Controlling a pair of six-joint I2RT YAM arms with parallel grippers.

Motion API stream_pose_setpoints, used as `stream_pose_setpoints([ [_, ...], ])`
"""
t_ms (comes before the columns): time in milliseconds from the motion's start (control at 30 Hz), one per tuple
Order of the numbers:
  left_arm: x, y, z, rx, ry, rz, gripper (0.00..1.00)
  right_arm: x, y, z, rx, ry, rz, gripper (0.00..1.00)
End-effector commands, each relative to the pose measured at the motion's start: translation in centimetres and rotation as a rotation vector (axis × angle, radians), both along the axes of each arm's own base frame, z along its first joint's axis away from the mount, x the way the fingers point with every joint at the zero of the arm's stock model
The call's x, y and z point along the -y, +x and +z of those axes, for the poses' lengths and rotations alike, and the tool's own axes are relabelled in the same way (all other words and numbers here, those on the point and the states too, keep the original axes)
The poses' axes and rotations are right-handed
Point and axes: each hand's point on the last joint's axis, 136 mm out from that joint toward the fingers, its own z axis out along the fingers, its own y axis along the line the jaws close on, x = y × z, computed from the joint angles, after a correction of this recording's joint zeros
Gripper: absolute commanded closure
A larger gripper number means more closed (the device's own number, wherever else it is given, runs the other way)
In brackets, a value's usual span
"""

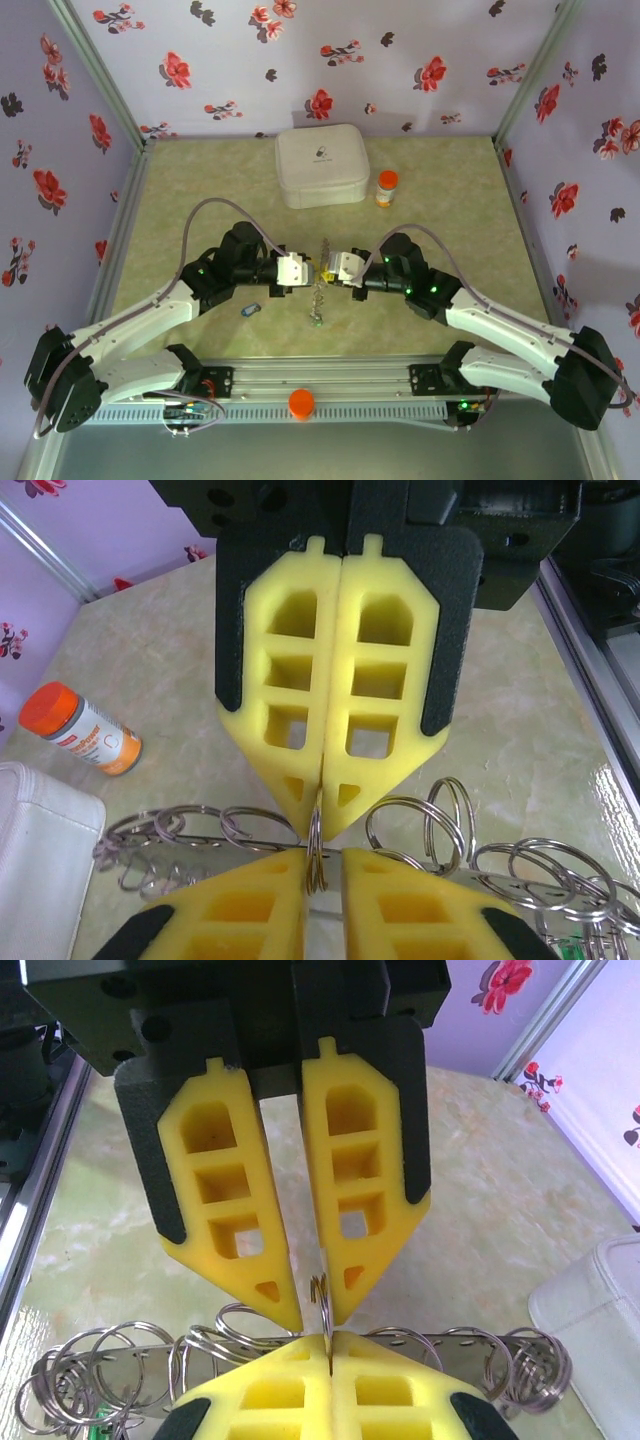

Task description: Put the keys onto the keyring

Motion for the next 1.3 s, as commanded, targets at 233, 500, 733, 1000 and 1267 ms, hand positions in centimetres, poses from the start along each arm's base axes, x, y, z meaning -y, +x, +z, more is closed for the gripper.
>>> stream_pose_setpoints([
  [233, 0.6, -0.4, 2.0, 0.015, -0.054, -0.022, 1.00, -0.7, -0.2, 1.9, 0.039, 0.033, 0.027, 1.00],
  [500, -0.5, -0.1, 1.6, -0.016, -0.034, 0.055, 1.00, 2.1, 0.6, 2.5, 0.057, 0.040, -0.094, 0.83],
  [733, -1.3, 1.7, 1.0, -0.036, -0.004, 0.186, 1.00, 3.9, 0.0, 2.3, 0.041, 0.023, -0.142, 0.85],
  [1000, -1.6, 3.3, 1.3, -0.076, 0.019, 0.295, 1.00, 2.5, -0.9, 2.3, -0.017, 0.058, -0.086, 0.87],
  [1267, -1.3, 3.5, 1.9, -0.053, -0.009, 0.296, 1.00, 1.9, -0.6, 1.6, -0.028, 0.068, -0.098, 0.86],
])
